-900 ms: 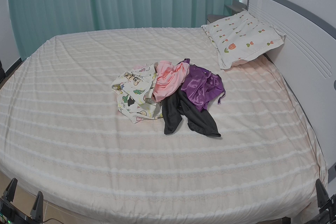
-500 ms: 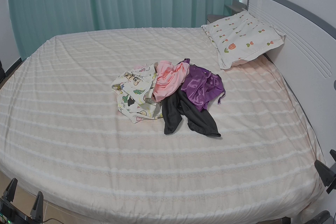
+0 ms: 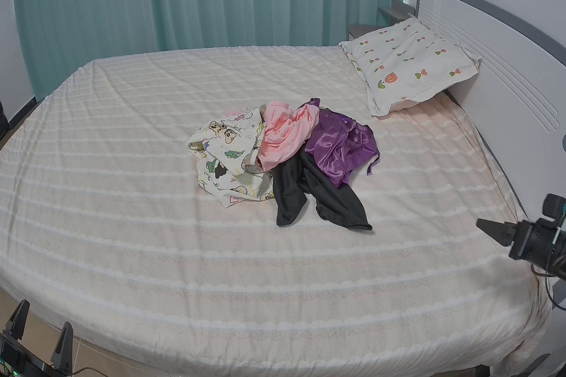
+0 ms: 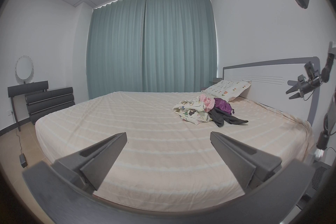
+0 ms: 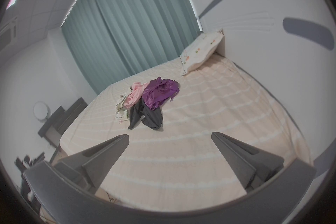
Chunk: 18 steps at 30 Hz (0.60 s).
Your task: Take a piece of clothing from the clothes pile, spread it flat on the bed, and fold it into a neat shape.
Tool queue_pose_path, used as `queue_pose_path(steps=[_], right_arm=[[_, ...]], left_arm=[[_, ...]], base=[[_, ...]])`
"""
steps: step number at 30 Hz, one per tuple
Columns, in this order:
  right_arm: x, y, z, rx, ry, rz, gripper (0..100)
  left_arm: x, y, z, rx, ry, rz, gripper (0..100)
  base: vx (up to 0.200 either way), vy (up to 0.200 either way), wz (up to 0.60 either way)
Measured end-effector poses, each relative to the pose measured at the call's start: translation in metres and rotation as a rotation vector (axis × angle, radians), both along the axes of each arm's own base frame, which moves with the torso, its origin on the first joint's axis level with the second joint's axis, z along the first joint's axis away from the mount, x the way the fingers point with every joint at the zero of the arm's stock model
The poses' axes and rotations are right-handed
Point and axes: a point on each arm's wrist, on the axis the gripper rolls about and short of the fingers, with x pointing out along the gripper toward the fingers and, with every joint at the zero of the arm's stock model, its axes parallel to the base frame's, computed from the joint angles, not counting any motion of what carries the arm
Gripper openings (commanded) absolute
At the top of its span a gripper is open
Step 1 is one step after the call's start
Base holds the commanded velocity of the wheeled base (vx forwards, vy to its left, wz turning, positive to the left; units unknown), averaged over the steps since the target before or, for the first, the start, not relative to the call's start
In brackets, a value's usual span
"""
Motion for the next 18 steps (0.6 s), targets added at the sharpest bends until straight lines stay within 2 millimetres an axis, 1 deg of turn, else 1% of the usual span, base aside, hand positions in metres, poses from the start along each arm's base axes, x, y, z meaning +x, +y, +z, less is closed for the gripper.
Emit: queue_pose_path(steps=[3,4,9,13,18], right_arm=[[0.029,0.01,-0.002,0.045,0.034,-0.035,100],[0.043,0.016,-0.004,0.064,0.05,-0.049,100],[0.093,0.044,-0.014,0.106,0.09,-0.068,100],[0.125,0.063,-0.031,0.131,0.133,-0.078,100],[0.156,0.083,-0.052,0.184,0.187,-0.093,100]], left_arm=[[0.0,0.0,0.0,0.0,0.0,0.0,100],[0.0,0.0,0.0,0.0,0.0,0.0,100],[0.0,0.0,0.0,0.0,0.0,0.0,100],[0.0,0.0,0.0,0.0,0.0,0.0,100],[0.0,0.0,0.0,0.0,0.0,0.0,100]], base=[[0.0,0.0,0.0],[0.0,0.0,0.0],[0.0,0.0,0.0],[0.0,0.0,0.0],[0.0,0.0,0.0]])
